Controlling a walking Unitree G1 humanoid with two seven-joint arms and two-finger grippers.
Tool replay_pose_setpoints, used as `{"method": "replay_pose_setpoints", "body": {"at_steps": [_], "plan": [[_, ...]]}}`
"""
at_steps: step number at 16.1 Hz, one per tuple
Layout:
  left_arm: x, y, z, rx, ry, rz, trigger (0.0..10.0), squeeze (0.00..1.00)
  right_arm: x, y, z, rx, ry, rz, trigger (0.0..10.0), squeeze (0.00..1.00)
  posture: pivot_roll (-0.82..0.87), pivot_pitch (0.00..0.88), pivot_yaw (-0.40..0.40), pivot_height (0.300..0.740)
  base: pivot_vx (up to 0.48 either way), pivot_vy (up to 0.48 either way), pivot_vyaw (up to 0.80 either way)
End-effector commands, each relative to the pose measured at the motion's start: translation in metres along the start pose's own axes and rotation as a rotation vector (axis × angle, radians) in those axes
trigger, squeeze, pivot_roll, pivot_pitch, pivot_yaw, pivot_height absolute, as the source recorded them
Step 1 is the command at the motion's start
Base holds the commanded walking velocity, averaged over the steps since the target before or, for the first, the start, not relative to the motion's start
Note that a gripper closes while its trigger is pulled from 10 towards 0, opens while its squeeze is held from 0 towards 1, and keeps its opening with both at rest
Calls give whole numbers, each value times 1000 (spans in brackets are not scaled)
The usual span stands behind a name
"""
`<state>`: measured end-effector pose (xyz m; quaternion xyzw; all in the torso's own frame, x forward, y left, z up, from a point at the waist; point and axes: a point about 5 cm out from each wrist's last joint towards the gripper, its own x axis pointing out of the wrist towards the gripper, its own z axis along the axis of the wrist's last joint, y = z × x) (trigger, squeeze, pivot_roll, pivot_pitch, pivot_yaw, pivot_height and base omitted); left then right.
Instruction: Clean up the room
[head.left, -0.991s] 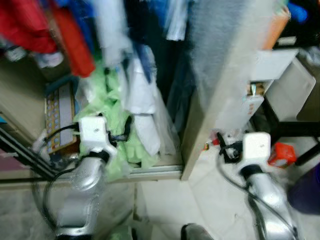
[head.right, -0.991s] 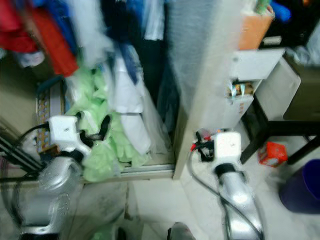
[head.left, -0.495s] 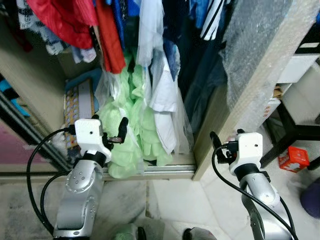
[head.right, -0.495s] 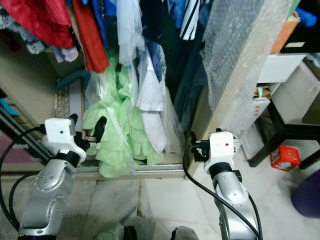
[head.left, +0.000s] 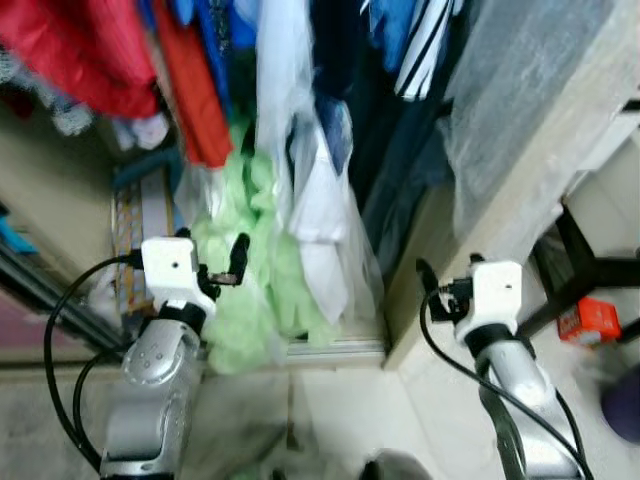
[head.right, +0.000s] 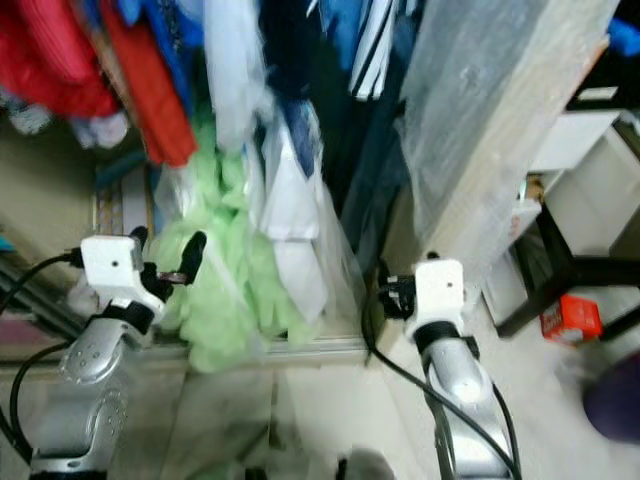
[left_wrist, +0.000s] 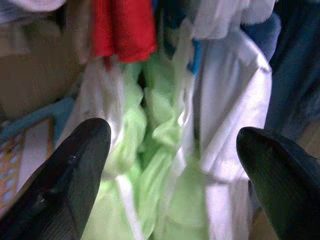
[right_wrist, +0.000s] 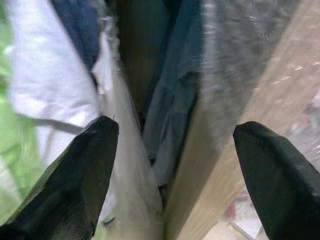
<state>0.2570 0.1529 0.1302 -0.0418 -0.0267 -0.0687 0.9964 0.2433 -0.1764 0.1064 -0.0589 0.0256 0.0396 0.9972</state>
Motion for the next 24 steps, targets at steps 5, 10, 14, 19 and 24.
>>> {"method": "replay_pose_setpoints", "body": {"at_steps": [5,10,14,19,24], "plan": [[1,-2,-1,-2,7,32,10000,0,-1,-6,0,-13,1,-17,10000,0,-30,92,22,740,281,0,0],[2,-4,-3,-17,16,15,10000,0,-2,-6,0,-12,3,-16,10000,0,-30,93,21,740,0,192,0],[2,-4,-3,-18,18,18,10000,0,-2,-6,-1,-11,4,-17,10000,0,-30,96,22,740,0,480,0],[3,-4,-2,-10,8,28,10000,0,-1,-6,0,-12,3,-16,10000,0,-29,94,19,740,0,384,0],[4,-5,-2,-5,6,36,10000,0,1,-5,-1,-11,3,-14,10000,0,-25,84,21,740,0,0,0]]}}
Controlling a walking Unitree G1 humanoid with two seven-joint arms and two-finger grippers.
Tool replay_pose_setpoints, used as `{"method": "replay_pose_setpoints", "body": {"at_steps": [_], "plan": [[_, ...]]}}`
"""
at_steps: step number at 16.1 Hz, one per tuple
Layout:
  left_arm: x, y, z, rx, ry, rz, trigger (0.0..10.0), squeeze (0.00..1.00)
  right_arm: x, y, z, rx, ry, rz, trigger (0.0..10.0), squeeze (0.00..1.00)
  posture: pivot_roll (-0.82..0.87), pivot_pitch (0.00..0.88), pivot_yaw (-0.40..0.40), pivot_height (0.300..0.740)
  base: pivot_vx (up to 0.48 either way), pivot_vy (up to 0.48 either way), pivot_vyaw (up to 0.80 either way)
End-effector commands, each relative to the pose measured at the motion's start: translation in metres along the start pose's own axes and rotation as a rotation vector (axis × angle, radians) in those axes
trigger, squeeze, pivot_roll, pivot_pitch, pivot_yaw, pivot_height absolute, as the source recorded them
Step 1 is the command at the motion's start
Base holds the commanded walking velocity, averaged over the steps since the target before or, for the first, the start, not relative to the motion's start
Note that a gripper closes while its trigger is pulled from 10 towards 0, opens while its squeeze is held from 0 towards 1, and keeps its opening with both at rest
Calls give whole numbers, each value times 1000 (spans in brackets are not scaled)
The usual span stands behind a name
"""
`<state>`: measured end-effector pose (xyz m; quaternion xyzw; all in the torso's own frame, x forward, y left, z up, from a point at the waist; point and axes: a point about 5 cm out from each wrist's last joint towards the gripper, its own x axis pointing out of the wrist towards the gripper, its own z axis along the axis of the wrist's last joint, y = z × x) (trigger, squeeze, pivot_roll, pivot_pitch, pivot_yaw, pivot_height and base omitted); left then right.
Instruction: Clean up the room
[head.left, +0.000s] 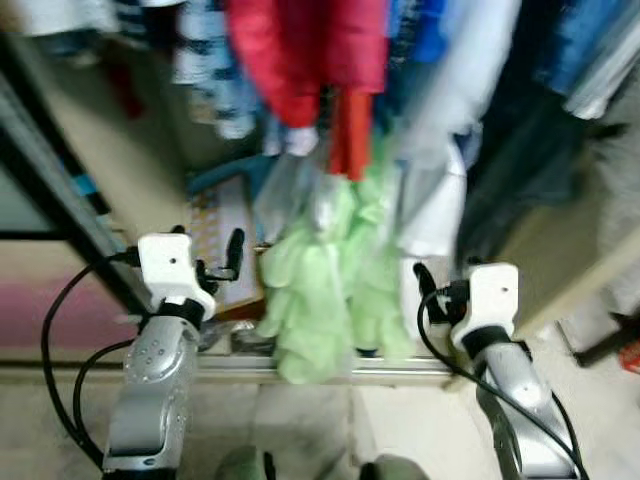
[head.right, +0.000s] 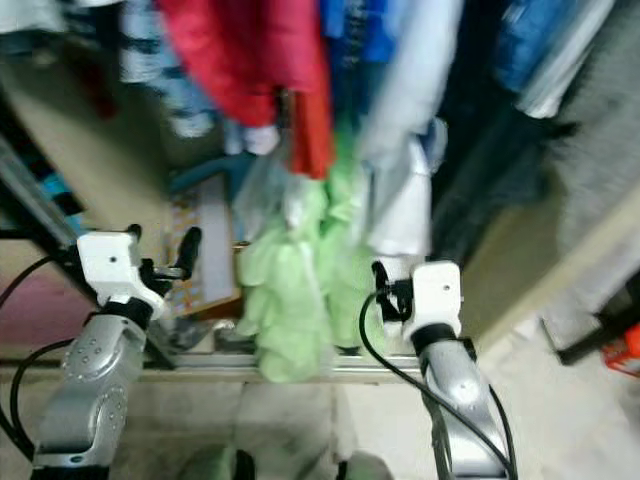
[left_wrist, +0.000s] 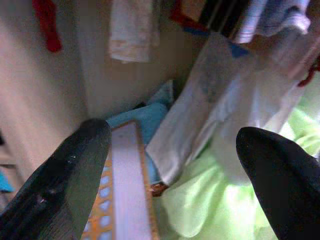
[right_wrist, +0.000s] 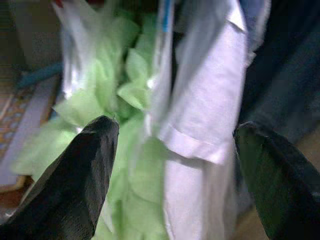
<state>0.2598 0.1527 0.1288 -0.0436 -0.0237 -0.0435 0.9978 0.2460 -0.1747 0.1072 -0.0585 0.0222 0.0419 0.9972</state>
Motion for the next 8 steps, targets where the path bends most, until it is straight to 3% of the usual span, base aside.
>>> {"method": "replay_pose_setpoints", "body": {"at_steps": [1,4,8], "plan": [[1,-5,-1,6,-2,-15,10000,0,-1,-6,-3,-10,9,-17,10000,0,-24,77,23,740,0,0,0],[1,-4,-1,4,-11,-35,10000,0,1,-5,-4,-8,9,-19,10000,0,-21,50,25,740,0,0,0],[3,-5,-1,-1,-22,-51,10000,0,4,-4,-6,-8,5,-15,10000,0,-19,28,27,740,289,0,0]]}}
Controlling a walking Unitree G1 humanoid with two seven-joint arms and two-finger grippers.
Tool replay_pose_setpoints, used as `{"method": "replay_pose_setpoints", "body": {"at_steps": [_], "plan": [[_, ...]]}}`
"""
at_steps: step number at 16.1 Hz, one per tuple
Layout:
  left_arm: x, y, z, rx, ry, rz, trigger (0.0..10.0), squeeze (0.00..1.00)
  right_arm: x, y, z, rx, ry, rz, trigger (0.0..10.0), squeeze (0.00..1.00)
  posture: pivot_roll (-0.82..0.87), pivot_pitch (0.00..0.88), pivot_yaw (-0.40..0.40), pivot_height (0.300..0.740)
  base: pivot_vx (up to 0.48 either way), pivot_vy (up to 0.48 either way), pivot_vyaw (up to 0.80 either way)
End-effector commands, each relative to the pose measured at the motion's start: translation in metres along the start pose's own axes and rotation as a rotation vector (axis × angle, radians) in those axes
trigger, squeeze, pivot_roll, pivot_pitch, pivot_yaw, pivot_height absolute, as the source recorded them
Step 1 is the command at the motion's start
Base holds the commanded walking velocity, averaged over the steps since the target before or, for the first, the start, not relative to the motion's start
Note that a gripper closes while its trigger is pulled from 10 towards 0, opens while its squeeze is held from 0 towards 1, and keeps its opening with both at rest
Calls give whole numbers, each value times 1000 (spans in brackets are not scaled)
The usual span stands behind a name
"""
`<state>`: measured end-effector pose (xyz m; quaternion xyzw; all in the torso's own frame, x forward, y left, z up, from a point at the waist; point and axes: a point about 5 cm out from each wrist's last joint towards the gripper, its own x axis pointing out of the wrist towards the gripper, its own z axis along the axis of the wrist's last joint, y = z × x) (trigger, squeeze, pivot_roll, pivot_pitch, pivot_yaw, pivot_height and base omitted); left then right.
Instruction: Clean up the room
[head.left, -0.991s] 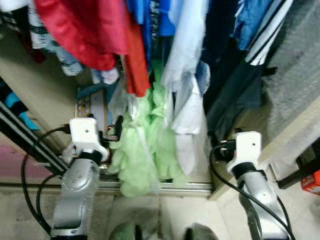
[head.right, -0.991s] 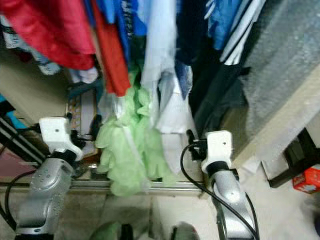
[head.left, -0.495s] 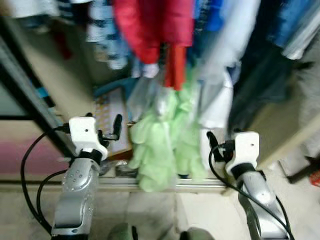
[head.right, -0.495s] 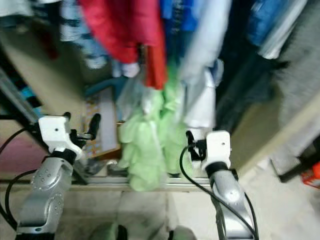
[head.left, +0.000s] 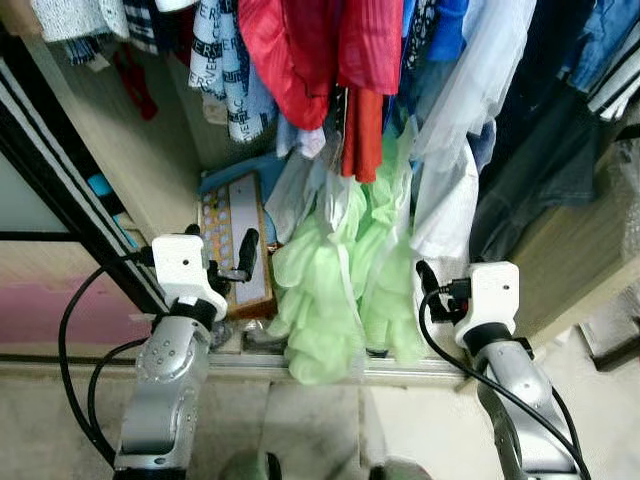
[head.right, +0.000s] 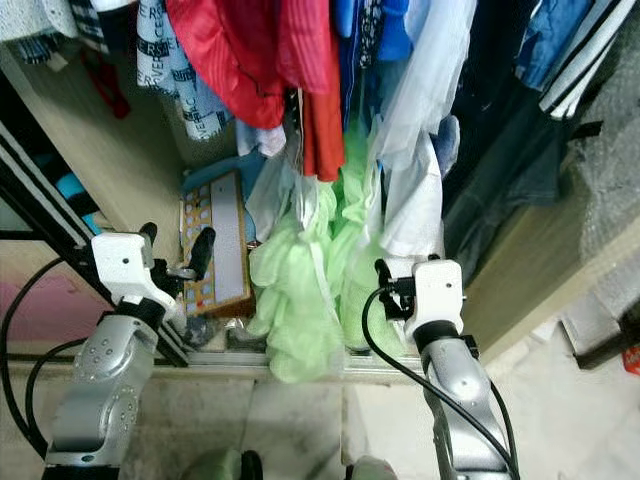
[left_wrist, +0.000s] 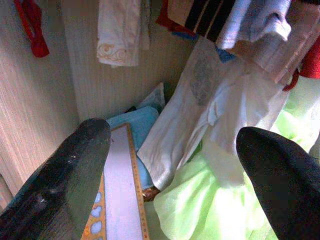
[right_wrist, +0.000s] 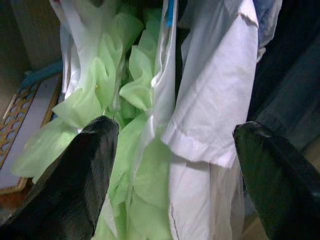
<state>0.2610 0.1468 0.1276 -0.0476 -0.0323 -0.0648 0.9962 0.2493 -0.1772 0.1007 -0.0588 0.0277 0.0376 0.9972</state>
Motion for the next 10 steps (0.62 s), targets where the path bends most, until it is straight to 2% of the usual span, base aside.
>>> {"method": "replay_pose_setpoints", "body": {"at_steps": [1,10], "plan": [[2,0,2,6,-10,-11,10000,0,2,-2,1,-8,-9,-10,10000,0,-21,28,28,740,311,0,0],[2,-1,1,-4,-10,-14,10000,0,3,-4,1,-11,-15,-16,10000,0,-22,37,26,740,319,0,0]]}}
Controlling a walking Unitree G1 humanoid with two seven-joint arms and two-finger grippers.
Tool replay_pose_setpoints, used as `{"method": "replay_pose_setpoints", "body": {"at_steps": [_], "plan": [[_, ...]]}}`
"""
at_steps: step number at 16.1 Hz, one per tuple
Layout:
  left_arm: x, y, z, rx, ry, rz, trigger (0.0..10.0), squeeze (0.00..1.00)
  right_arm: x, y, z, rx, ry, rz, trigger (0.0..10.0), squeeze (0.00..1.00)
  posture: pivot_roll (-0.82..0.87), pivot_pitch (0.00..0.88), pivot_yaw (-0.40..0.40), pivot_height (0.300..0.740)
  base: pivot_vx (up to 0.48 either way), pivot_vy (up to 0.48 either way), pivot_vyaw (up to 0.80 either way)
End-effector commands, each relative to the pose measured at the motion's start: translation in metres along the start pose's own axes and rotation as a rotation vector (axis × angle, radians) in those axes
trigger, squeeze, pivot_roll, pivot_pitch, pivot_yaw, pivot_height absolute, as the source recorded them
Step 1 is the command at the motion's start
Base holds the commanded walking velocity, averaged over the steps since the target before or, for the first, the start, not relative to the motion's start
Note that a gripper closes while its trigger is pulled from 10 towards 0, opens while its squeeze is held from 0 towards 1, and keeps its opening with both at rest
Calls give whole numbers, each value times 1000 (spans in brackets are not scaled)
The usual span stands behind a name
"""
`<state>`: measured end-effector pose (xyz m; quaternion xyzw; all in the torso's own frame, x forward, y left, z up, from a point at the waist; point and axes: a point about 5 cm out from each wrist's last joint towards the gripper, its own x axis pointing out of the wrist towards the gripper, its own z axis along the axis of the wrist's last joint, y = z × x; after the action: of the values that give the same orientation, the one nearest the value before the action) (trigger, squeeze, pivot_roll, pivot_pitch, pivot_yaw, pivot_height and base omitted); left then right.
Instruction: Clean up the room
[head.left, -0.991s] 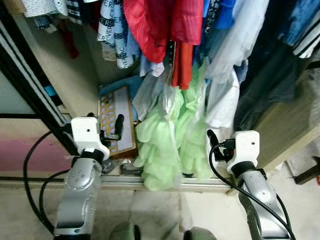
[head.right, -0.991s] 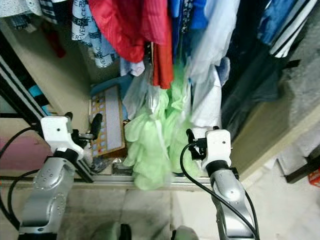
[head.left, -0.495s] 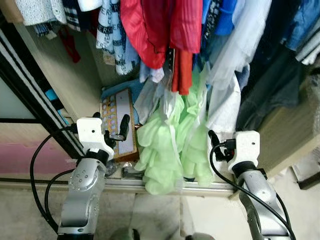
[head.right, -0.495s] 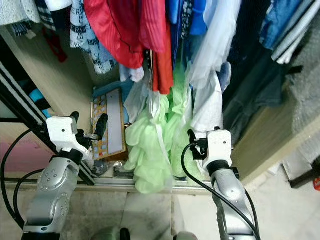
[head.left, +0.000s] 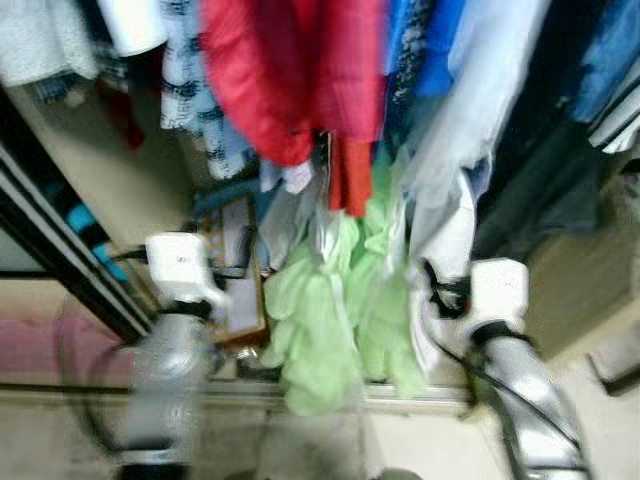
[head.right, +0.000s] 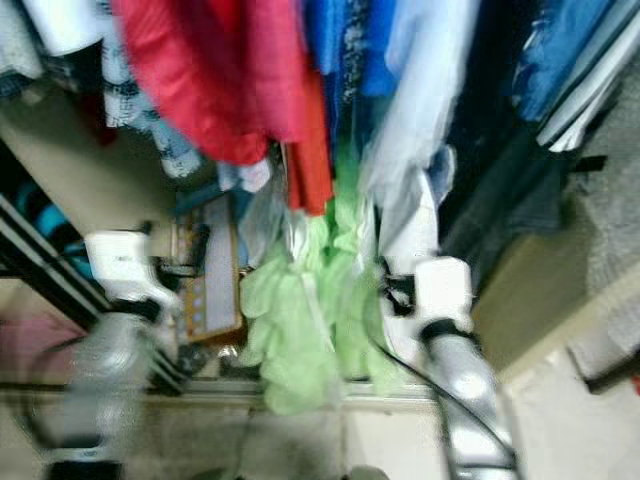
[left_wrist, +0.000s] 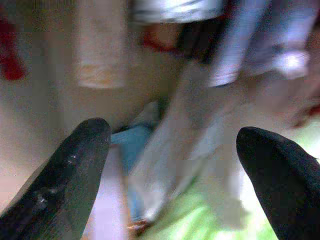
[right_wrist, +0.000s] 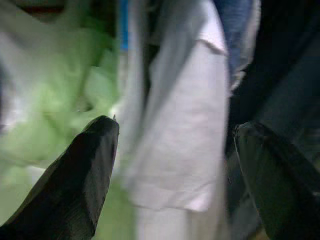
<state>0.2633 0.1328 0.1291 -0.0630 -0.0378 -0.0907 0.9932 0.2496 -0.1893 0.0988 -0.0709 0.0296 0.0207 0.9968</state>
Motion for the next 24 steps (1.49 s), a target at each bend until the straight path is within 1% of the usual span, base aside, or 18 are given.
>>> {"method": "replay_pose_setpoints", "body": {"at_steps": [1,2,6,9,10,12,13,14,15,16,17,18,20,22,23,24], "plan": [[-2,12,1,27,0,38,10000,0,3,8,4,11,-21,19,10000,0,-21,39,24,740,304,0,0],[-2,12,1,28,1,39,10000,0,3,8,4,11,-21,19,10000,0,-21,39,24,740,307,0,0],[-2,14,-1,25,19,55,10000,0,4,9,4,12,-20,22,10000,0,-19,39,25,740,0,0,0],[0,19,-3,40,26,83,10000,0,9,9,2,14,-15,29,10000,0,-7,28,32,740,0,0,0],[-2,34,-7,130,65,127,10000,0,17,6,4,18,-17,35,10000,0,0,30,34,740,0,0,0],[-8,53,-11,173,92,177,10000,0,28,-3,7,-3,-30,21,10000,0,20,42,25,740,0,0,0],[-15,65,-18,212,132,211,10000,0,35,-11,8,-17,-26,16,10000,0,26,57,9,740,0,0,0],[-19,69,-22,220,152,215,10000,0,37,-16,6,-33,-19,12,10000,0,26,62,1,740,0,0,0],[-23,73,-28,230,183,234,10000,0,36,-21,3,-44,-8,-2,10000,0,25,62,-10,740,0,0,0],[-29,76,-34,221,198,254,10000,0,35,-28,-3,-58,8,-22,10000,0,24,59,-20,740,0,0,0],[-30,75,-34,199,183,258,10000,0,34,-33,-4,-64,9,-46,10000,0,25,56,-25,740,0,0,0],[-27,72,-29,196,140,244,10000,0,34,-36,-2,-84,-10,-58,10000,0,23,47,-24,740,0,0,0],[-23,70,-19,221,66,237,10000,0,30,-32,3,-85,-44,-62,10000,0,19,32,-14,740,0,0,0],[-21,66,-10,225,21,230,10000,0,19,-27,10,-64,-78,-63,10000,0,14,17,-1,740,0,0,0],[-20,63,-3,219,-11,221,10000,0,2,-21,16,-45,-105,-63,10000,0,3,7,8,740,0,0,0],[-20,61,0,218,-22,220,10000,0,-9,-17,18,-43,-110,-61,10000,0,-6,0,14,740,0,0,0]]}}
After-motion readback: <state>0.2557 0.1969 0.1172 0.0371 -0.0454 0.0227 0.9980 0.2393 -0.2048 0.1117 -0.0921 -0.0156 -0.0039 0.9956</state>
